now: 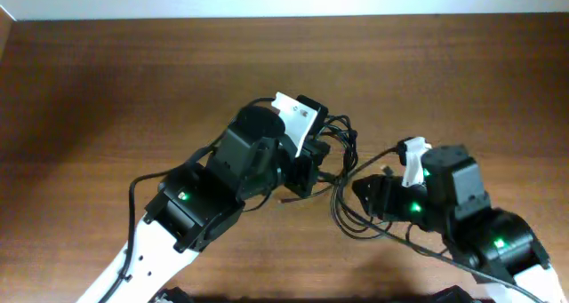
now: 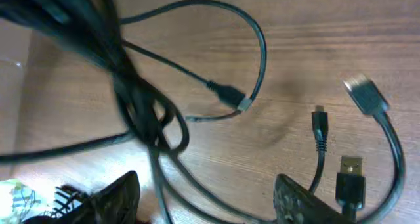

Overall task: Untangle cables
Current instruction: 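Pull one cable away to the left with left gripper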

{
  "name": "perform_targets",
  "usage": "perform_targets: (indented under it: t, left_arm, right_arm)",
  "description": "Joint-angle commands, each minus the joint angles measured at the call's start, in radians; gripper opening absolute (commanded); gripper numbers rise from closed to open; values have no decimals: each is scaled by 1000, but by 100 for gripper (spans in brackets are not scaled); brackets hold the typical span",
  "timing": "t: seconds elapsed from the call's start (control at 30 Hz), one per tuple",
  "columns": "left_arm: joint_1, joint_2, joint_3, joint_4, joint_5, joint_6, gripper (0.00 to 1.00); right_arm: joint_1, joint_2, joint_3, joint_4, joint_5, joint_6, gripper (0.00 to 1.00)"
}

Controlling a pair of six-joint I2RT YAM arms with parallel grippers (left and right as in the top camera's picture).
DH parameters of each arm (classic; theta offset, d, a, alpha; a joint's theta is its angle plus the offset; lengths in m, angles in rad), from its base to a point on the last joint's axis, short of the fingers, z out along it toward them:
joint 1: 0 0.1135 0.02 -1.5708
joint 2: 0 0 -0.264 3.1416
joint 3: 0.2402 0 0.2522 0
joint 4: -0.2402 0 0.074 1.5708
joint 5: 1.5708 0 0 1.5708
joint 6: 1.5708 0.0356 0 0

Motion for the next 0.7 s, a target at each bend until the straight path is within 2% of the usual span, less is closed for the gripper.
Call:
perform_targets:
  t: [0.0,0.03,0.07,0.1,0.17,0.2,0.27,0.33,0.37,0.43,0.6,0.67]
  left_arm:
    - [5,-12,13,-13,65,2,0]
    - [5,-12,13,-23,76,2,0]
    - [5,-11,13,-26,89,2,0]
    - [5,-12,13,-27,89,2,0]
    - [5,-12,13,-26,92,2,0]
    - [5,-12,13,-27,96,2,0]
    - [5,-12,13,-27,135,2,0]
    - [6,-11,13,-26,139,34,0]
    - [6,-12,13,-23,136,36,0]
    - [6,-12,13,-24,134,36,0]
    - [5,-11,13,-19,116,35,0]
    - [5,-12,13,41,217,35,0]
  right_arm:
    - [0,34,7,95,-20,-112,60]
    - [0,34,7,143,-19,-146,63]
    - [0,34,7,183,14,-145,62]
    - [0,34,7,187,76,-145,54]
    - [0,34,7,180,200,-145,29]
    - [0,34,7,164,291,-144,28]
    - [0,34,7,143,453,-141,36]
    - [0,34,7,145,362,-142,44]
    - [0,33,7,145,225,-182,44]
    - [0,6,7,136,100,-231,44]
    - [0,-161,7,108,-29,-237,44]
    - [0,-128,7,116,-71,-305,44]
